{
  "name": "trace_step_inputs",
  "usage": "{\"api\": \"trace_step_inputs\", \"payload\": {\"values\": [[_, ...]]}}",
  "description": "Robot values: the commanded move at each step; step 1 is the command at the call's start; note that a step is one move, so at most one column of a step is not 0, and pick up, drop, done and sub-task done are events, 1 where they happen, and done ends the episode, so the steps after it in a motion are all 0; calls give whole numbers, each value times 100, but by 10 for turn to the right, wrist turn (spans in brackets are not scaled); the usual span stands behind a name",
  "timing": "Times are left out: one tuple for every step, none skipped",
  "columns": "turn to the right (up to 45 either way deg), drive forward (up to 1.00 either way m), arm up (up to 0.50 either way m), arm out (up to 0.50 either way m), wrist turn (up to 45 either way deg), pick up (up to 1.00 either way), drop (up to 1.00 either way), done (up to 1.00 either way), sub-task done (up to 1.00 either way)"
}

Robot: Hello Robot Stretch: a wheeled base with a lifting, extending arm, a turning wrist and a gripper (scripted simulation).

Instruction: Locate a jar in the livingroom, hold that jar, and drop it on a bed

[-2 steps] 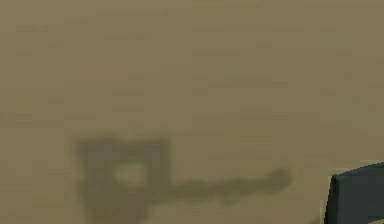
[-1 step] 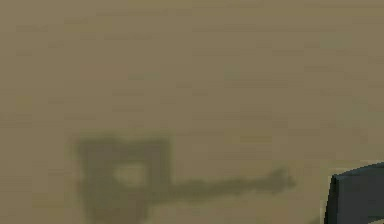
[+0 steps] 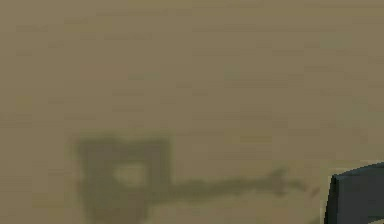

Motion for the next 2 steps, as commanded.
{"api": "trace_step_inputs", "payload": {"values": [[0,0,0,0,240,0,0,0,0],[0,0,-28,0,0,0,0,0,0]]}}
